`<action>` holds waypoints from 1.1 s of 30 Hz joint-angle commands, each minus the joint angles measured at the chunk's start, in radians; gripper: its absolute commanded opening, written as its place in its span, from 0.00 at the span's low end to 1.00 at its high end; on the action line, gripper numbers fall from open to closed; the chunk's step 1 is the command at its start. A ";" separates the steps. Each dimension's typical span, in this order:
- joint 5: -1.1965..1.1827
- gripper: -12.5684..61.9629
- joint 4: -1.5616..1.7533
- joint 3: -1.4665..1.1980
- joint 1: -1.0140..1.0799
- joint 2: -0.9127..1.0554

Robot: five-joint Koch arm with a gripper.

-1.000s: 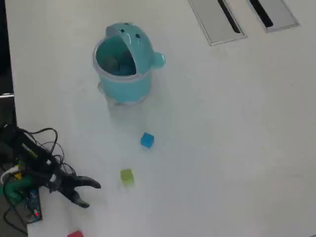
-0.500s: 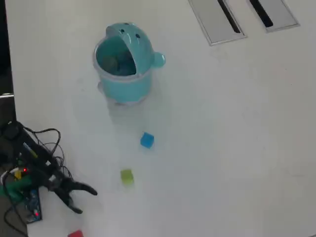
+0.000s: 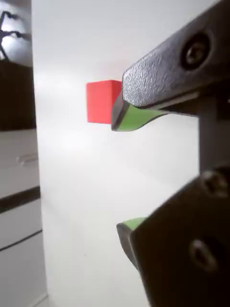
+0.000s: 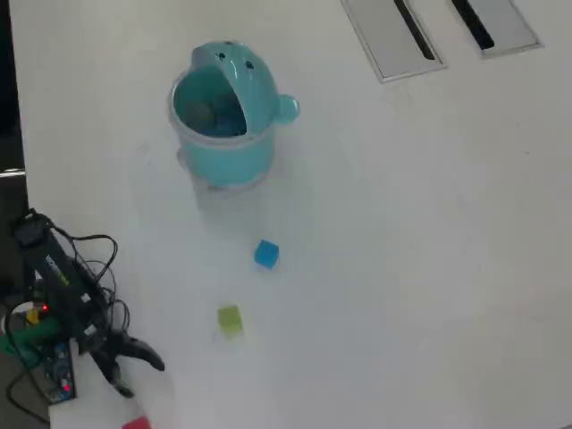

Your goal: Grasp RGB lego blocks and put them in the bin one by one.

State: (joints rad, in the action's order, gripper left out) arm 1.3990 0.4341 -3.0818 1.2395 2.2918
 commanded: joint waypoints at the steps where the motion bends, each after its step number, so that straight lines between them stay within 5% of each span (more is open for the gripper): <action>1: 0.025 0.60 0.028 0.017 0.009 0.063; 20: 0.026 0.60 -0.046 0.152 0.017 0.046; 33: 0.025 0.60 -0.029 0.399 0.035 -0.229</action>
State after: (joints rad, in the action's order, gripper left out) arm 1.3990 0.3774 -2.7504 1.2701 2.0571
